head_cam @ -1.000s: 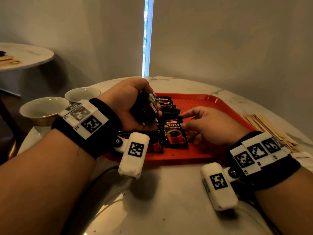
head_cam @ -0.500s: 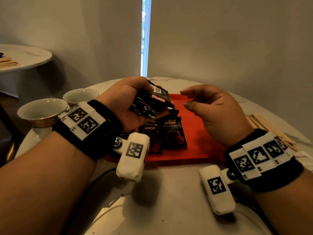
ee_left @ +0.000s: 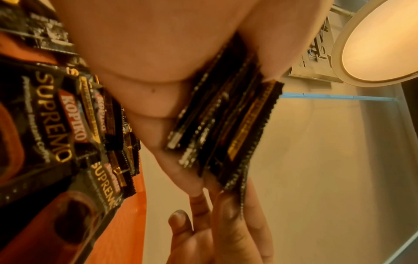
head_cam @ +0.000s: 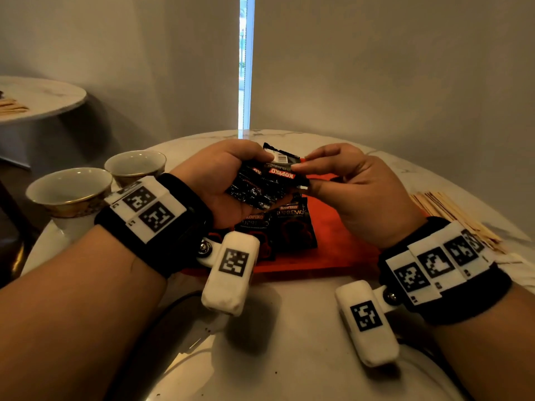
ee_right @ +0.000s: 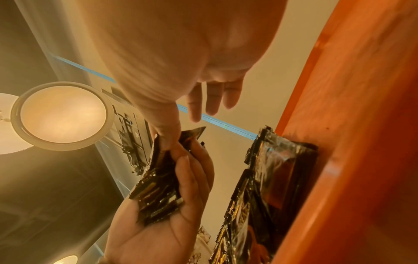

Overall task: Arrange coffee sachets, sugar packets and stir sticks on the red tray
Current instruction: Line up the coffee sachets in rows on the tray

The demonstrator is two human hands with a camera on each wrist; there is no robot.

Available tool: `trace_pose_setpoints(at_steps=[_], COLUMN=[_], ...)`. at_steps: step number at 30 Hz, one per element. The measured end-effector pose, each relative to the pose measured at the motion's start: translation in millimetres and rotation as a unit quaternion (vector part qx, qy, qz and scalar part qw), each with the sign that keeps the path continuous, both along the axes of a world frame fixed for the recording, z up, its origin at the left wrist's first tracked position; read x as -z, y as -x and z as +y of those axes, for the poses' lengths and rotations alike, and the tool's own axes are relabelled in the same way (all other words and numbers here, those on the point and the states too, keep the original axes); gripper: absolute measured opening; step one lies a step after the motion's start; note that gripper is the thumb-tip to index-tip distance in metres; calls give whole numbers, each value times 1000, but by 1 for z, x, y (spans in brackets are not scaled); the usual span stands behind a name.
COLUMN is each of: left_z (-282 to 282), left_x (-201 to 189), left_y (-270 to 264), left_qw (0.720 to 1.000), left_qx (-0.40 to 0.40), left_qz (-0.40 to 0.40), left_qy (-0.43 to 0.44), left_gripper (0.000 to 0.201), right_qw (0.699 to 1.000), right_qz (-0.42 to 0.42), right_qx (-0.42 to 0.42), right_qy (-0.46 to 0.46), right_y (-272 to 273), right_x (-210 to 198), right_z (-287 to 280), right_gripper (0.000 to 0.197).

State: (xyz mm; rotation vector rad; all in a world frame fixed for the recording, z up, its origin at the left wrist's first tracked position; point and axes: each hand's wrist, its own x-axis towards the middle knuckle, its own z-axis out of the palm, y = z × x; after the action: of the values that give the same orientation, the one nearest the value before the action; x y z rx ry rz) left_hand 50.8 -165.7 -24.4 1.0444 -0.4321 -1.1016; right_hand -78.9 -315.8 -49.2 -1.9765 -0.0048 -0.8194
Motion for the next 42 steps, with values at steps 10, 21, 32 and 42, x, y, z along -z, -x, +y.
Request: trace_pose_setpoints(at_steps=[10, 21, 32, 42], left_z=[0, 9, 12, 12], left_x=[2, -4, -8, -7], left_y=[1, -17, -23, -25], left_qw=[1000, 999, 998, 998], left_qx=[1, -34, -61, -55], left_qz=[-19, -8, -12, -4], left_qy=[-15, -18, -12, -8], left_gripper=[22, 24, 19, 22], right_qw=[999, 978, 962, 956], right_qz=[5, 86, 231, 260], right_qx=[28, 112, 89, 102], right_qy=[19, -151, -116, -87], right_y=[0, -7, -4, -5], right_x=[3, 9, 14, 15], right_z=[-1, -22, -13, -14], right_gripper=[30, 16, 13, 12])
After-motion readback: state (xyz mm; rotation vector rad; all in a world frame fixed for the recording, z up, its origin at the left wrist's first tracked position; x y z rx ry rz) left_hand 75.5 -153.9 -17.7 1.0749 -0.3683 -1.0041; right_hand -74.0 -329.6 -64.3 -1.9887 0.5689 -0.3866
